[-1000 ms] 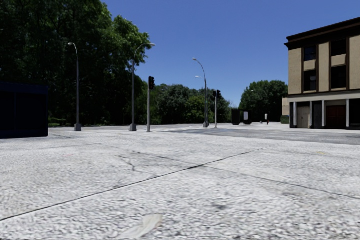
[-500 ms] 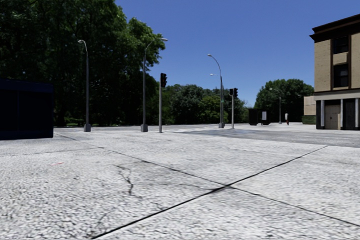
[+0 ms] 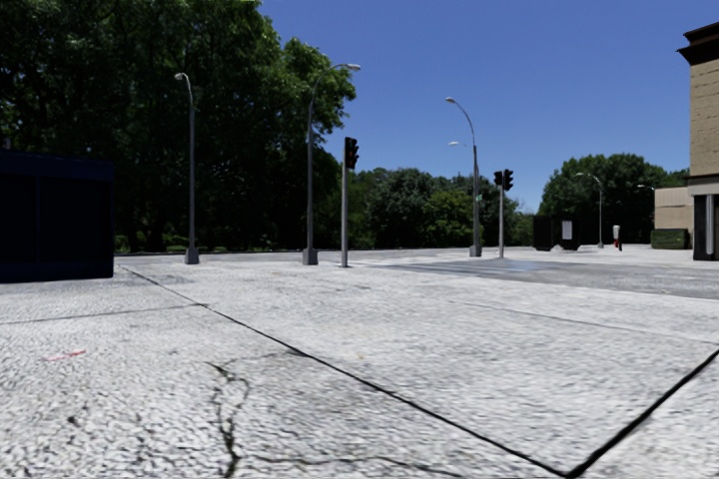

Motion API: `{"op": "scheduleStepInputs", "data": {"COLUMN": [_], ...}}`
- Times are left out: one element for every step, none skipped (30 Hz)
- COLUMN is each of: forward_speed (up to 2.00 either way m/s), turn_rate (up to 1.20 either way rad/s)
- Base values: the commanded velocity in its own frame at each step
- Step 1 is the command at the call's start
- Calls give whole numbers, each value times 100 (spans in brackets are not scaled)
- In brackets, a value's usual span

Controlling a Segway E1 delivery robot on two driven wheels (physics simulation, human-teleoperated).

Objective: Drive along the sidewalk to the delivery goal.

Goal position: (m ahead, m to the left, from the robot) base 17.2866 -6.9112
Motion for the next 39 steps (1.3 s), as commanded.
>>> {"op": "scheduleStepInputs", "data": {"forward_speed": [200, 200, 200, 200, 200, 200, 200, 200, 200, 200, 200, 200, 200, 200, 200, 200, 200, 200, 200, 200, 200, 200, 200, 200, 200, 200, 200, 200, 200, 200, 200, 200, 200, 200, 200, 200, 200, 200, 200], "turn_rate": [26, 21, 21, 14, 0, 0, 0, 0, 0, 0, 0, 0, 0, 0, 0, 0, 0, 0, 0, 0, 0, 0, 0, 0, 0, 0, 0, 0, 0, 0, -2, -2, -15, -22, -24, -24, -25, -25, -25]}}
